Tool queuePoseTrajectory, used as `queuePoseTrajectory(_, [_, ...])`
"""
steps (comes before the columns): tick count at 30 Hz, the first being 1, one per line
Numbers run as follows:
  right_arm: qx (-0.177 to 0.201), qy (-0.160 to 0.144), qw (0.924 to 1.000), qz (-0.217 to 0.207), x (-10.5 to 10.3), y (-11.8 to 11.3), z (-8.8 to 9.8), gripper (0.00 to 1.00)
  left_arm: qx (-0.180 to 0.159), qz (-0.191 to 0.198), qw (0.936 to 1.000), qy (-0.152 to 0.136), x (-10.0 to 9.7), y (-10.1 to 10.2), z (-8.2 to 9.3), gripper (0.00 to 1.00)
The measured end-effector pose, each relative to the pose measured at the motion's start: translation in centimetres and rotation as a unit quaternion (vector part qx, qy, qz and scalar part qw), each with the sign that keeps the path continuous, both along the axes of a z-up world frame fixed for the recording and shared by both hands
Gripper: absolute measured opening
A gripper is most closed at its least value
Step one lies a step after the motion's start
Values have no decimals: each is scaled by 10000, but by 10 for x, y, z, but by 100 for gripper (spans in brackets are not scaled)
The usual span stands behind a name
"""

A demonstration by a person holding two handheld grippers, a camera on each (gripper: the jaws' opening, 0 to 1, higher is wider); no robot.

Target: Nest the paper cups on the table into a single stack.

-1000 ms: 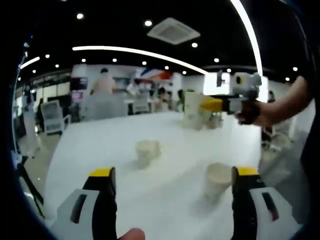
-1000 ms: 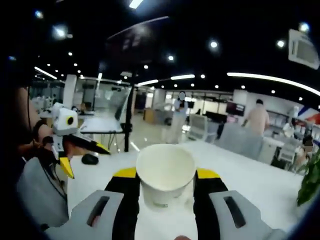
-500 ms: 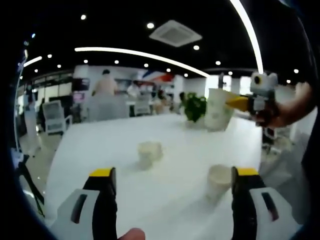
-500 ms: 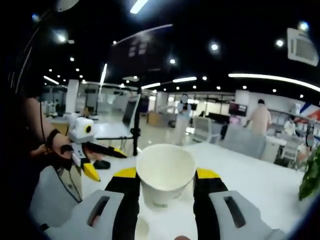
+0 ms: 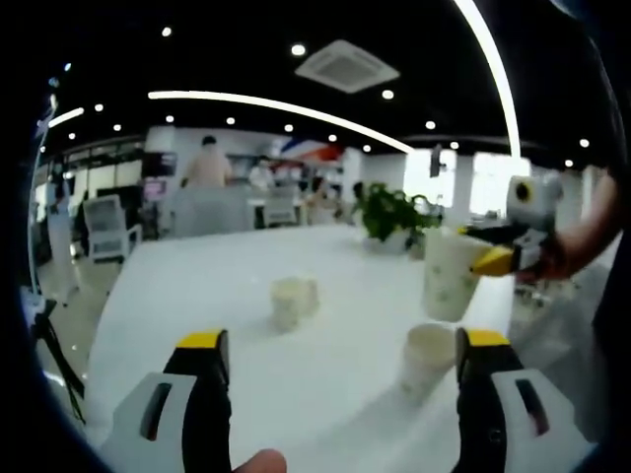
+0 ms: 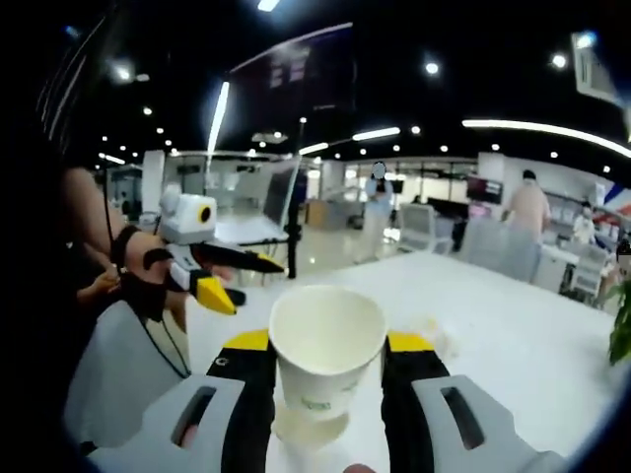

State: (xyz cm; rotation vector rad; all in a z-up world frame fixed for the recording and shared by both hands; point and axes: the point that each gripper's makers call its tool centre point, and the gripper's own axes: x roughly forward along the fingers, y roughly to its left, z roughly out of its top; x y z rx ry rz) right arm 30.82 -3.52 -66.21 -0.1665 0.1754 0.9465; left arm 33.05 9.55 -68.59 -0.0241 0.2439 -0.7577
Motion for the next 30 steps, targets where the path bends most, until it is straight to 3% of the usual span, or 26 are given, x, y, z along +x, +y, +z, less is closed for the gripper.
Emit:
queuePoseTrajectory(17, [-339, 375, 9987, -76, 1, 6, -56, 40, -16, 37, 10000, 49, -3, 2, -2, 94])
queuePoseTrajectory(22, [-371, 389, 9984, -196, 2, 5, -60, 40, 23, 14, 10000, 68, -4, 1, -4, 94])
queuePoseTrajectory(30, [-583, 480, 9971, -48, -8, 11, -75, 42, 4, 74, 9999, 80, -1, 5, -5, 94])
